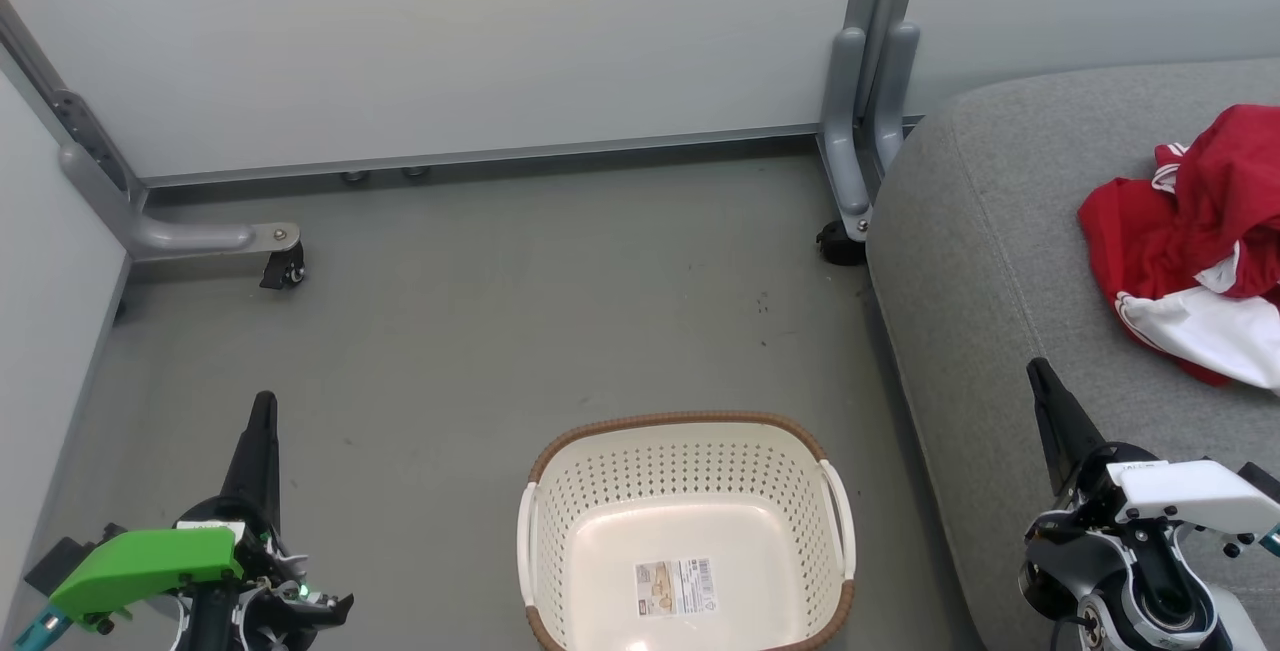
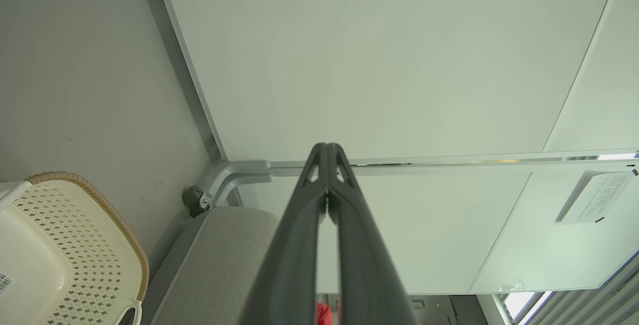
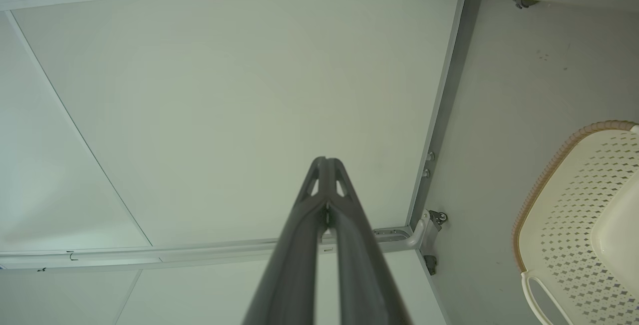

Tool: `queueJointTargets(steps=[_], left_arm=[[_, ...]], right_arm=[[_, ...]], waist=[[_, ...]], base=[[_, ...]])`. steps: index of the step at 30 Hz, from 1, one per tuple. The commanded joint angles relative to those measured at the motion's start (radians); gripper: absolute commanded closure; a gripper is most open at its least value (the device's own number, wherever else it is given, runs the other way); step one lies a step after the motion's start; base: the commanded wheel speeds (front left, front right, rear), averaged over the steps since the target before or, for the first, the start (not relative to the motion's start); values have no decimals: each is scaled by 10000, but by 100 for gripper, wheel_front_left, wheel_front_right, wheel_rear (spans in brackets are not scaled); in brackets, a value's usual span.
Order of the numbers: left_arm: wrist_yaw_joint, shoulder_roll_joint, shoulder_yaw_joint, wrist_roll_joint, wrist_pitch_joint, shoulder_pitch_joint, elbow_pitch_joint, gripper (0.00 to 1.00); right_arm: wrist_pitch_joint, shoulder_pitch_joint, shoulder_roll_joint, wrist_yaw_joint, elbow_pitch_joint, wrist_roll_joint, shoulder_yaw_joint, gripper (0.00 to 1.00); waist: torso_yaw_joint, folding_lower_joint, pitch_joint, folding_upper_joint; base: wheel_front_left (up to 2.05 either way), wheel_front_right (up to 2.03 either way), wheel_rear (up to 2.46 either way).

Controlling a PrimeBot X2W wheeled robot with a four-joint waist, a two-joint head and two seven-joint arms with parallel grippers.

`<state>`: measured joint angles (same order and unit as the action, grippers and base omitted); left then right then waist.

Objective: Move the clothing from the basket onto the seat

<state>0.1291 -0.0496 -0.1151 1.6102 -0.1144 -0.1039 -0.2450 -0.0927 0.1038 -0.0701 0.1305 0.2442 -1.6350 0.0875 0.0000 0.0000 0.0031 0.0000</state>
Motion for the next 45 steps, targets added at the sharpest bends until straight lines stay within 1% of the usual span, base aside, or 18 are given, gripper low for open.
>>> queueJointTargets(steps=[1,45], left_arm=[[40,-8,-18,39,-39,-101,-12,100],[40,-10,-10,46,-33,-100,-9,100]], right_arm=[[-32,59,27,4,17,29,33,100],[-109,71,95,4,23,126,140,100]], waist=[[0,0,0,0],[0,0,0,0]], base=[[0,0,0],[0,0,0]])
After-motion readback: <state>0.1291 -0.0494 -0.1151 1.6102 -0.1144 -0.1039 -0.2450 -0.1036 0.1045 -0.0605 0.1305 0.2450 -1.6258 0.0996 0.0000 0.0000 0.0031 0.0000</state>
